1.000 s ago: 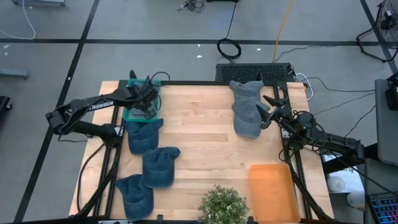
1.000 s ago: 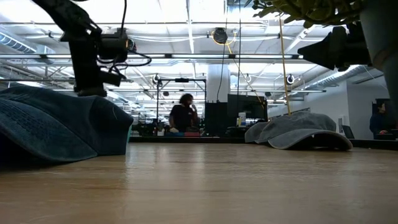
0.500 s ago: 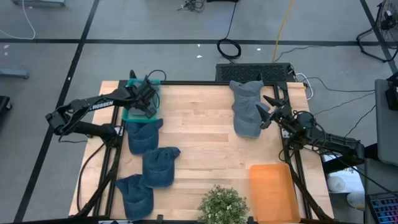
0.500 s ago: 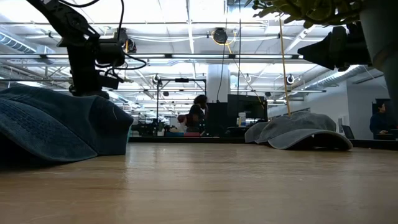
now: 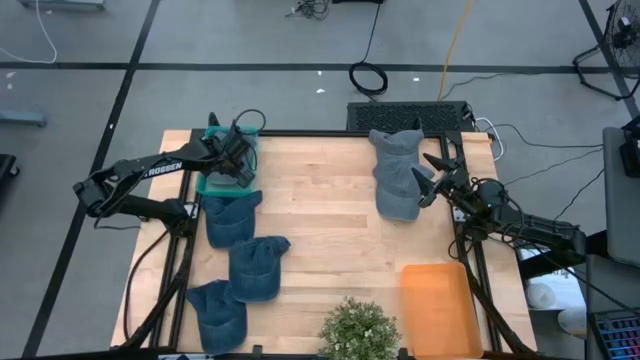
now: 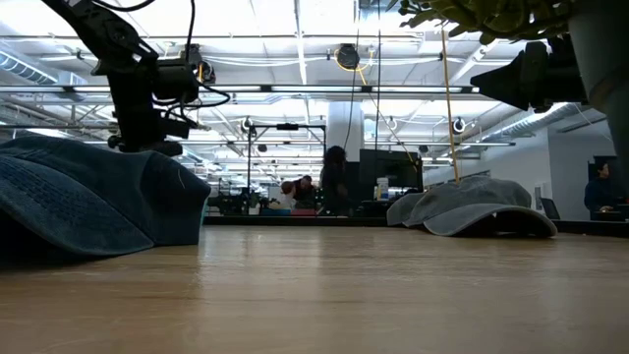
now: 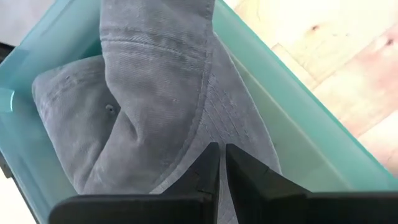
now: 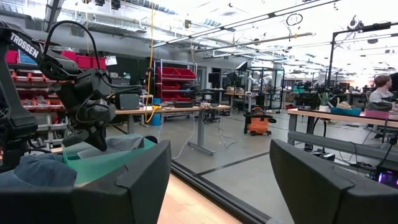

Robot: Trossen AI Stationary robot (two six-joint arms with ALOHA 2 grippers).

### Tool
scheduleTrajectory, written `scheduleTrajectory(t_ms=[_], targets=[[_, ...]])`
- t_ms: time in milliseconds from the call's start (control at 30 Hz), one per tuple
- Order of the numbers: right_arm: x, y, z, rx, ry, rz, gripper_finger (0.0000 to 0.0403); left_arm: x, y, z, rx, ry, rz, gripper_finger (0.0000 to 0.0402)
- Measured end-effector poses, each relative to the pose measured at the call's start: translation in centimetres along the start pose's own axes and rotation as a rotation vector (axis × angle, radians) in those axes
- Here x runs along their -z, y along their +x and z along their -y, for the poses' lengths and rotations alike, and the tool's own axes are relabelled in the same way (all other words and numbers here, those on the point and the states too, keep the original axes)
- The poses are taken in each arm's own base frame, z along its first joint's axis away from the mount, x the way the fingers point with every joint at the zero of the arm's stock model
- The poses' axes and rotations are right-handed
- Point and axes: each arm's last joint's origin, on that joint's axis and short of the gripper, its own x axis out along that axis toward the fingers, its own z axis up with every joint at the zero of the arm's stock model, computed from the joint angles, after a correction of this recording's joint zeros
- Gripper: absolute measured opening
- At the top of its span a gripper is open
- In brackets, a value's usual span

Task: Pick & Place hat
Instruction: Put the bottom gray cap into the green bin

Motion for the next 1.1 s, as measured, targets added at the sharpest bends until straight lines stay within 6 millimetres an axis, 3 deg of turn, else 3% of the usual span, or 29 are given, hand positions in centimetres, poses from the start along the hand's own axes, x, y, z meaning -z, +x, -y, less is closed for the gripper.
scheduleTrajectory(t_ms=[367,667,900,1100], targets=[[0.0,0.0,0.0,0.0,0.0,0.0,0.0262,0.1,0.1,-0.1,-0.027,-0.037,-0.001,0.0037],[0.0,0.0,0.0,0.0,0.0,0.0,0.0261,1.8,2.2,0.4,-0.026,-0.012,0.056,0.0037],[0.0,0.0,0.0,0.0,0.0,0.0,0.0262,0.0,0.7,0.3,-0.007,0.017,0.078,0.0037],[0.0,0.0,0.0,0.0,0.0,0.0,0.0261,-2.7,-2.3,-0.3,0.031,0.039,0.104,0.0037]])
